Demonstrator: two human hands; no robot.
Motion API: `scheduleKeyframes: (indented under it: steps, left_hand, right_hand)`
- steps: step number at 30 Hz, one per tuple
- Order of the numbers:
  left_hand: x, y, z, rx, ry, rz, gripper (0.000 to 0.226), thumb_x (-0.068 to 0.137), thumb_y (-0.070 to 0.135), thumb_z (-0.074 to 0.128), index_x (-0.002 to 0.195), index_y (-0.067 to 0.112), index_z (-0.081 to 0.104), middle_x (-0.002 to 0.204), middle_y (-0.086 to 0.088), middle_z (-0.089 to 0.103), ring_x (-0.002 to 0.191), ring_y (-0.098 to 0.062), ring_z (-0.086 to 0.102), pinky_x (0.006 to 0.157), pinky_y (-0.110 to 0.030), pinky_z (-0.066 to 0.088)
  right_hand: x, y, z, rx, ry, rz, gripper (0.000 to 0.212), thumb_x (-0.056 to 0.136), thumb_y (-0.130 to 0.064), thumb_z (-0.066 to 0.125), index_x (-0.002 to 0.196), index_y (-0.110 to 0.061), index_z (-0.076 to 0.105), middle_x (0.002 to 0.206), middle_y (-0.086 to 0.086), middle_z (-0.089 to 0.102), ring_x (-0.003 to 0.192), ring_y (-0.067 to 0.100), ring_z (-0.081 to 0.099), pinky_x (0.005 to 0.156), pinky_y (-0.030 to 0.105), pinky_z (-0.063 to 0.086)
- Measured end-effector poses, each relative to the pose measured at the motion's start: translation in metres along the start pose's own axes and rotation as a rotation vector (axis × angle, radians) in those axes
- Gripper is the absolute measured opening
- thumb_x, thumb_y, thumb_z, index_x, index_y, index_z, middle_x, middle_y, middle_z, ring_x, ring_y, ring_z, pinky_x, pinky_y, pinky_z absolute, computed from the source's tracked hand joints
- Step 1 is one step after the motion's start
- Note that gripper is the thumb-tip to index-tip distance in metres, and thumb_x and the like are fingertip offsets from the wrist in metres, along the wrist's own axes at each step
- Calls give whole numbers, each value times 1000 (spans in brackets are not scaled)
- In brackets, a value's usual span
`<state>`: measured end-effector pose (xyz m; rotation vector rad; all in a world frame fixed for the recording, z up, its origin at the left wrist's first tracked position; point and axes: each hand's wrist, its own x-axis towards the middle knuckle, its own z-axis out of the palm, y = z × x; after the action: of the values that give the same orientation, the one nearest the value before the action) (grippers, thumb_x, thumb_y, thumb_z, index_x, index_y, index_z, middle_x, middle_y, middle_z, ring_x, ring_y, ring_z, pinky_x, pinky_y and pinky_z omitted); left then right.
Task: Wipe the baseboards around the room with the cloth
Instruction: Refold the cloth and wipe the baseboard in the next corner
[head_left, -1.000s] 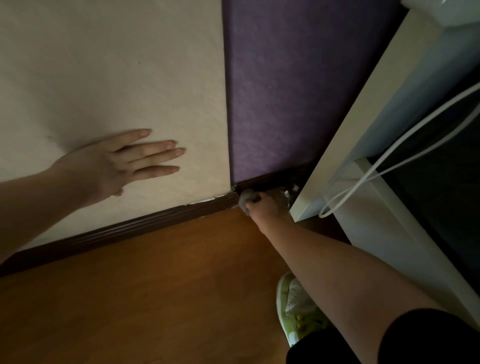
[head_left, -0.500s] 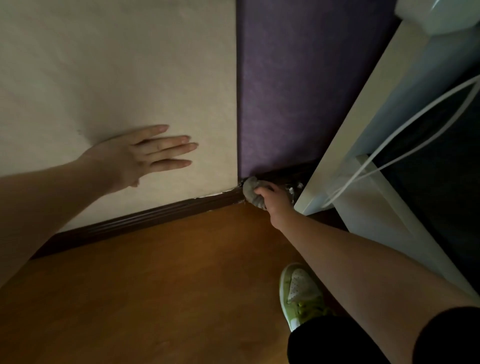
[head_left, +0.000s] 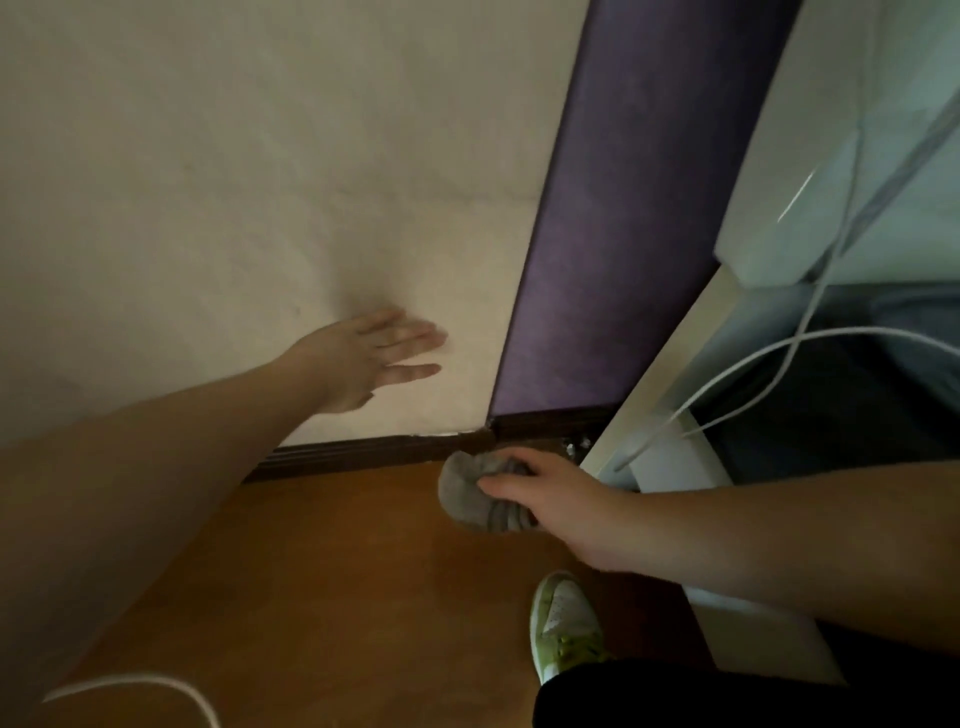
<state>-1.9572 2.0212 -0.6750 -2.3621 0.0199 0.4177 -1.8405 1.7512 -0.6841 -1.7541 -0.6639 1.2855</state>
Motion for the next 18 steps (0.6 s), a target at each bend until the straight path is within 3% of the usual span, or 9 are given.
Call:
scheduleKeyframes:
  steps: [4, 6, 9, 11, 14, 16, 18]
  left_hand:
    - [-18, 14, -21, -286, 95, -37, 70, 105, 44, 36, 157, 33, -9, 167, -6, -7, 154, -25, -5, 124, -43, 0]
    - [-20, 24, -42, -496, 189, -77, 61, 105, 50, 30, 158, 34, 6, 166, -4, 14, 152, -22, 16, 122, -39, 17]
    - [-19, 47, -89, -1139, 283, -212, 52, 101, 57, 28, 147, 38, 41, 147, 7, 50, 132, -12, 48, 104, -26, 39]
    - [-20, 68, -119, -1702, 276, -290, 50, 95, 64, 27, 127, 41, 58, 125, 17, 64, 116, -6, 59, 93, -19, 46]
    - [-16, 88, -156, -2299, 187, -311, 60, 88, 67, 29, 119, 31, 65, 111, 8, 74, 104, -16, 69, 86, -25, 56]
    - [-12, 97, -171, -2456, 182, -248, 69, 83, 73, 29, 122, 27, 64, 115, 1, 73, 104, -22, 70, 87, -30, 57]
    - [-6, 100, -182, -2463, 176, -194, 78, 79, 82, 40, 126, 23, 61, 117, -3, 72, 105, -25, 70, 87, -31, 57]
  right_hand:
    - [-63, -47, -33, -40, 7, -86, 26, 87, -28, 74, 112, -25, 70, 101, -4, 75, 92, 11, 72, 73, 19, 54]
    - [-86, -68, -49, -89, 25, -171, 39, 78, -35, 77, 114, -23, 70, 101, -1, 75, 93, 15, 72, 76, 22, 54]
    - [-104, -73, -67, -114, 24, -261, 48, 73, -39, 79, 117, -26, 68, 107, 0, 73, 101, 19, 71, 85, 31, 58]
    - [-102, -73, -76, -91, 42, -293, 44, 72, -39, 79, 115, -30, 68, 107, -4, 73, 99, 15, 71, 81, 28, 58]
    - [-92, -76, -90, -60, 34, -355, 41, 74, -39, 78, 113, -32, 68, 102, -11, 71, 95, 8, 69, 75, 19, 54]
    - [-86, -70, -99, -27, 44, -376, 38, 75, -40, 76, 111, -33, 68, 103, -9, 71, 98, 10, 69, 75, 20, 55]
    - [-85, -61, -106, 13, 78, -341, 35, 76, -42, 75, 109, -37, 68, 104, -9, 72, 99, 12, 70, 75, 20, 56]
